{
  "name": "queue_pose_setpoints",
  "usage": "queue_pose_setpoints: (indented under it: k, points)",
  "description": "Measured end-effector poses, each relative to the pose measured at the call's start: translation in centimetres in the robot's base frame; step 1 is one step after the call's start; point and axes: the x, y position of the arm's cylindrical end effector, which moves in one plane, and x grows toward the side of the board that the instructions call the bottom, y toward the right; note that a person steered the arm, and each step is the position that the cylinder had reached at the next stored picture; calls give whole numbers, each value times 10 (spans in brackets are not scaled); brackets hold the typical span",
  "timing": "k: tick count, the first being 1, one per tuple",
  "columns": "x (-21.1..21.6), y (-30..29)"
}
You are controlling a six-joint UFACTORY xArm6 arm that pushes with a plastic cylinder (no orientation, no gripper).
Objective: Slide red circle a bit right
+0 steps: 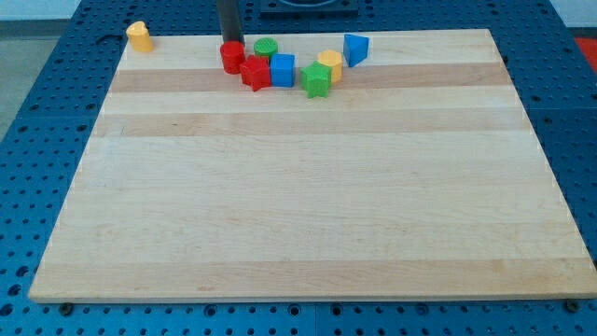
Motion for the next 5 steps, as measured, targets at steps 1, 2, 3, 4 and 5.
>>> queue_pose_setpoints:
  k: [1,2,3,4,5]
  points:
    - [1,-16]
    - [1,-31]
    - [12,-31]
    - [25,-38]
    - [37,-44]
